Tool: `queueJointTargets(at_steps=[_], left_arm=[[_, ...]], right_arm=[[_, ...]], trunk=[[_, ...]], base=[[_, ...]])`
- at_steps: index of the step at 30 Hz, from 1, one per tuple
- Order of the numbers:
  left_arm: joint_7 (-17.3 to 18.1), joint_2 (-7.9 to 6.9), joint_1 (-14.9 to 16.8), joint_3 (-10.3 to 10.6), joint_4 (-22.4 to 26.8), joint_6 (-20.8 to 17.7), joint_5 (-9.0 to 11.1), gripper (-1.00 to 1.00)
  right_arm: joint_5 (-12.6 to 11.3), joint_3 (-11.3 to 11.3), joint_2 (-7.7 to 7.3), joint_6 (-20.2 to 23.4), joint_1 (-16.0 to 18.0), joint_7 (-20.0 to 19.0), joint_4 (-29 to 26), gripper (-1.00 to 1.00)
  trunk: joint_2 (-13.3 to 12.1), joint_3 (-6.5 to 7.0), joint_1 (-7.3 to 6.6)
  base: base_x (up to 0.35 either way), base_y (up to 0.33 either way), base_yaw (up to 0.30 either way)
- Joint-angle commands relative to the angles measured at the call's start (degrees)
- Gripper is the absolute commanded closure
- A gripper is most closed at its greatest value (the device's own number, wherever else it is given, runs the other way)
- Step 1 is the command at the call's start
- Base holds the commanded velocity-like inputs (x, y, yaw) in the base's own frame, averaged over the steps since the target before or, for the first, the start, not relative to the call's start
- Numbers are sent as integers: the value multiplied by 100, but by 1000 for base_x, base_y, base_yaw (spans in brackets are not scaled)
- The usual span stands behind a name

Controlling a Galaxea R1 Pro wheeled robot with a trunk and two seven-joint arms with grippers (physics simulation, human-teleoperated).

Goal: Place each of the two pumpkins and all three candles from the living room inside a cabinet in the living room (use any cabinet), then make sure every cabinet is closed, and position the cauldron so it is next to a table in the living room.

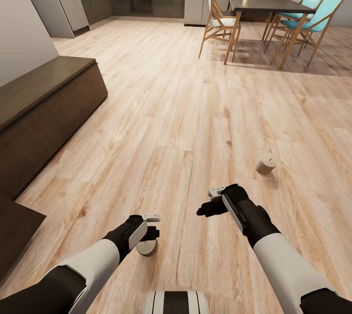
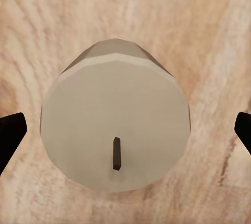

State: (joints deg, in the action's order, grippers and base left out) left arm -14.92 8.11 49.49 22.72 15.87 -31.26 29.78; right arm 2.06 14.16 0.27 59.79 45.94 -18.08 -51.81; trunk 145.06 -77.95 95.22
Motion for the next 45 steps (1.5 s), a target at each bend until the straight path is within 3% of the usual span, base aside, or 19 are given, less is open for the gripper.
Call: queueJointTargets(at_steps=[1, 11, 17, 21, 31, 45], left_arm=[[-46, -3, 1, 39, 12, -21, 60, -100], [-55, -4, 0, 38, 13, -20, 54, -100], [-60, -5, -1, 32, 13, -20, 54, -100], [-185, -7, 0, 21, 13, -20, 55, -100], [-246, -4, -1, -234, 13, -20, 54, -100], [-249, -3, -1, -251, 13, -20, 54, -100]], right_arm=[[23, 2, 0, 21, 3, -20, -5, -100], [23, 2, 0, 21, 3, -20, -5, -100], [23, 1, 0, 21, 3, -20, -5, -100], [23, 0, 0, 21, 3, -19, -5, -100], [23, -1, 0, 21, 3, -17, -5, -100], [23, -1, 0, 21, 3, -18, -5, -100]], trunk=[[2, -4, -1], [2, -4, -1], [10, -137, 14], [10, -137, 14], [10, -137, 14], [10, -137, 14]], base=[[0, 0, 0], [0, 0, 0], [0, 0, 0], [0, 0, 0], [0, 0, 0], [0, 0, 0]])
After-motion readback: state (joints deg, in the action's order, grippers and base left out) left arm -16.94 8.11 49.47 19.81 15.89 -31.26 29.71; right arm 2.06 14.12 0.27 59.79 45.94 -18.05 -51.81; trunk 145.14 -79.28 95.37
